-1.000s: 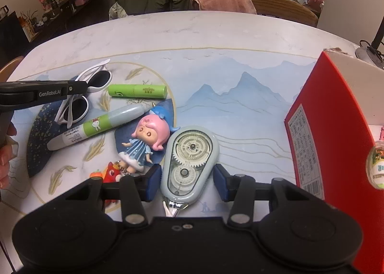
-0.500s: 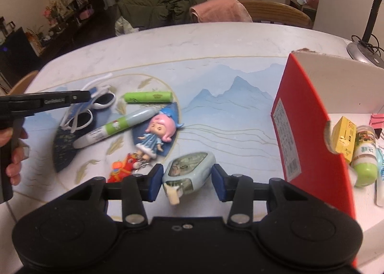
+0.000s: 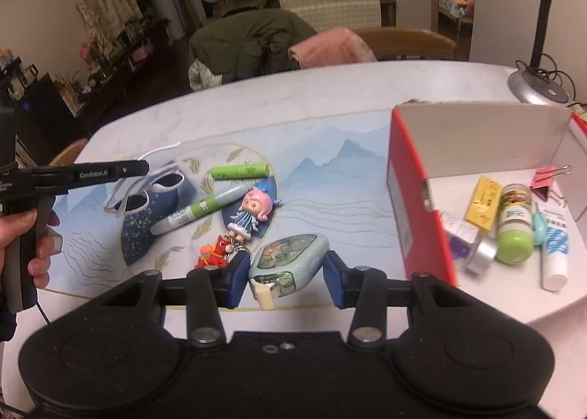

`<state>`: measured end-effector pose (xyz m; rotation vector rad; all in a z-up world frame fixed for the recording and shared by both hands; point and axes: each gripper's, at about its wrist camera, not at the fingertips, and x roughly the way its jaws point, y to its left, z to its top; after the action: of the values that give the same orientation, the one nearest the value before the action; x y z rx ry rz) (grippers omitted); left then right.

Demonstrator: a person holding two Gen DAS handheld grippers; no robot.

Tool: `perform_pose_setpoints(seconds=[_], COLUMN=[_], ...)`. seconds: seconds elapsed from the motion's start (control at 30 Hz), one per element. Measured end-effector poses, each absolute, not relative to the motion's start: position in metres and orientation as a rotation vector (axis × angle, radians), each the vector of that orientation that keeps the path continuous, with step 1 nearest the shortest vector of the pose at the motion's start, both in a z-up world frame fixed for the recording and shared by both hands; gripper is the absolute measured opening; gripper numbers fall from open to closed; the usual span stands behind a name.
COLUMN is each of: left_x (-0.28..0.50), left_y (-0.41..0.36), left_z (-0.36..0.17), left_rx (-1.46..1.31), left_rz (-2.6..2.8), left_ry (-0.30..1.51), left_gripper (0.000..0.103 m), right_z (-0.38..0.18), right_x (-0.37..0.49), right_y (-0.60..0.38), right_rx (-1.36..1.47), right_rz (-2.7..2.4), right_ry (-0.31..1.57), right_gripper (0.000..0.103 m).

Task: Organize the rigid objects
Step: 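Carry the sunglasses and tape dispenser into the red shoebox with both tools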

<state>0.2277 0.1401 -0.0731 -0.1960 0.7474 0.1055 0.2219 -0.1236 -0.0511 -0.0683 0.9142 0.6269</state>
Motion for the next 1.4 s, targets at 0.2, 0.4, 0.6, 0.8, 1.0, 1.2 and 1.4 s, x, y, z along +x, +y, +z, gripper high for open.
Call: perform_pose_setpoints(seconds=[0.2,0.4,0.6,0.8,1.0,1.2,1.4], left_x=[0.22,0.221,0.233,0.252,0.274,0.298,0.331], left_y=[0.113,0.076,0.027,-0.027,-0.084,-0.133,-0.166], left_z=[-0.046,-0.023,-0.011,-0.005,-0.007,-0.014,-0.024], left_rx=[-0.195,-0.179,-0.159,-0.143,-0.114,-0.076,-0.046], left_rz=[0.068,0.012,-0.053,-0.119,-0.186,-0.236,-0.236], left_ry=[0.718,0.693,0.685,0.687,0.7,0.72,0.738], left_gripper=[0.006,0.006,0.006,0.006,0.006,0.006,0.006], right_z=[-0.031,-0.017,-0.011,-0.012,-0.017,-0.025,-0.04], right_x=[0.218,0.222,0.234,0.249,0.27,0.294,0.317], right_y=[-0.15,-0.182,-0.22,-0.262,-0.302,-0.337,-0.354], right_rx=[-0.03,0.009,0.038,0.055,0.07,0.058,0.033], right_rz=[0.622,0.606,0.563,0.522,0.476,0.444,0.446], right_ry=[0.857,0.811,0.784,0.771,0.76,0.764,0.792], right_gripper=[0.043,0.043,0.043,0.043,0.043,0.043,0.043])
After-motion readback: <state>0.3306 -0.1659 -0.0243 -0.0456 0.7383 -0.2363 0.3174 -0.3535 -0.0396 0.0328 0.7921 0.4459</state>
